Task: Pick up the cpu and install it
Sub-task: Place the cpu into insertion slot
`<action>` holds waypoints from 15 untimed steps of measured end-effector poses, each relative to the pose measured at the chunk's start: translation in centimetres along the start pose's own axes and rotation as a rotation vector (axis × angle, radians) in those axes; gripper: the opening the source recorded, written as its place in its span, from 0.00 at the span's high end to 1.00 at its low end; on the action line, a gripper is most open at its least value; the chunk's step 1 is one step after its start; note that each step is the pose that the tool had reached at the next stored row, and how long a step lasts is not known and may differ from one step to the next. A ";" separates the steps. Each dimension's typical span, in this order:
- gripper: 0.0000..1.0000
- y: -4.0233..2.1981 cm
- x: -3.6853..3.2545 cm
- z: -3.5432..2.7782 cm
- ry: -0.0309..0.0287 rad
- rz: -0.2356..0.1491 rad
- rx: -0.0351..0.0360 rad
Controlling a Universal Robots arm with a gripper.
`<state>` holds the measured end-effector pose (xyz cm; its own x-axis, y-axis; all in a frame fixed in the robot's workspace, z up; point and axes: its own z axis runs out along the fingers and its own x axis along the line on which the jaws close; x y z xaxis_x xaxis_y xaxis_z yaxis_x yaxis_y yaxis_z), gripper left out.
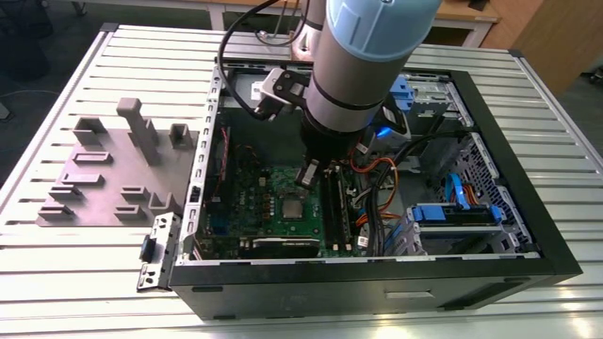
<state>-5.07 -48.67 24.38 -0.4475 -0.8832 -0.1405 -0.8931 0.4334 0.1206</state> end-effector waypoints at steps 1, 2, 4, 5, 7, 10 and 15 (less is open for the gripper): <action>0.89 -0.03 0.06 -0.01 0.0000 0.000 0.0000; 0.89 -0.06 0.12 -0.03 0.0001 0.000 0.0000; 0.89 -0.05 0.25 -0.05 0.0002 -0.001 0.0000; 0.89 0.03 0.34 -0.04 0.0002 -0.001 -0.0002; 0.89 0.43 0.57 -0.01 0.0004 -0.003 -0.0004; 0.89 1.11 1.01 0.04 0.0006 -0.005 -0.0006; 0.89 0.83 1.73 -0.07 0.0080 -0.007 0.0014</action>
<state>-6.59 -49.85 24.31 -0.4407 -0.8877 -0.1335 -0.8964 0.4272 0.1182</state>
